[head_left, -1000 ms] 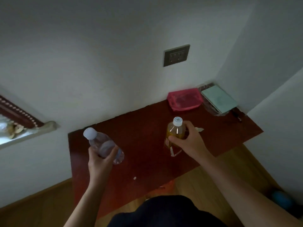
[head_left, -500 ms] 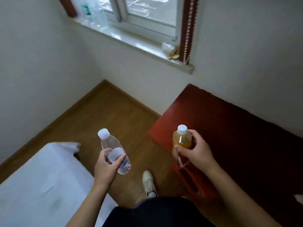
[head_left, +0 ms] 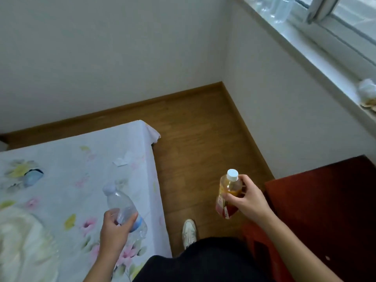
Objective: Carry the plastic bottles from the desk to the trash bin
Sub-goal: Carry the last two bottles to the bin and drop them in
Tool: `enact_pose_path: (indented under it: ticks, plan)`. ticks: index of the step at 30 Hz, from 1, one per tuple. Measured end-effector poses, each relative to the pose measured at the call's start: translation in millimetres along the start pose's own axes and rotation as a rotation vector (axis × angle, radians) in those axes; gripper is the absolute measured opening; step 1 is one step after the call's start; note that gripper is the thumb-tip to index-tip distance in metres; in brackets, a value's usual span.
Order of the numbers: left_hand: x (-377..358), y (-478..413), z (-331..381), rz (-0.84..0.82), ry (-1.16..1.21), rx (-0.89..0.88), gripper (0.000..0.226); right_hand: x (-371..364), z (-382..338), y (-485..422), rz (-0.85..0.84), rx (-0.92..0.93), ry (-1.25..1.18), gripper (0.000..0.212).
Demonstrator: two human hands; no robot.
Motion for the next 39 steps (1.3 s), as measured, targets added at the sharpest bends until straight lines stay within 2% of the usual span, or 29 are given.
enact_pose_path:
  ticks: [6, 13, 18, 22, 25, 31, 35, 39]
  plan:
    - [-31.1, -49.2, 28.3, -0.102, -0.069, 0.014, 0.056, -0.8, 13.3, -41.6, 0.084, -0.080, 0.062, 0.056]
    - [-63.0, -112.7, 149.0, -0.198, -0.116, -0.206, 0.058, 31.3, 19.2, -91.1, 0.229, -0.168, 0.079, 0.052]
    - [-88.1, -168.0, 220.6, -0.192, -0.120, -0.254, 0.059, 49.0, 22.3, -165.2, 0.186, -0.224, 0.105, 0.059]
    - [-89.8, -214.4, 245.3, -0.112, -0.127, -0.167, 0.063, 55.0, -6.1, -249.0, 0.119, -0.221, 0.139, 0.066]
    - [-80.6, -239.6, 250.1, -0.036, -0.085, -0.054, 0.061, 45.9, -42.4, -313.4, 0.036, -0.156, 0.161, 0.060]
    - [-50.5, -276.1, 239.8, 0.135, 0.050, 0.162, 0.055, -20.2, -130.1, -444.3, -0.252, -0.023, 0.268, 0.071]
    - [-34.0, -302.2, 221.8, 0.214, 0.136, 0.314, 0.050, -71.5, -184.3, -520.2, -0.337, 0.053, 0.299, 0.066]
    - [-27.6, -357.9, 215.5, 0.249, 0.212, 0.429, 0.051, -111.6, -213.7, -592.2, -0.367, 0.051, 0.320, 0.065]
Point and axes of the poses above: each hand's wrist, its own y-axis away from the middle knuckle, its own x-axis out of the back of the hand, z = x × y, the point moved 9 cm from there along -y, towards the middle knuckle, and after that the axes turned 9 degrees about -y, right-handed, at the moved point
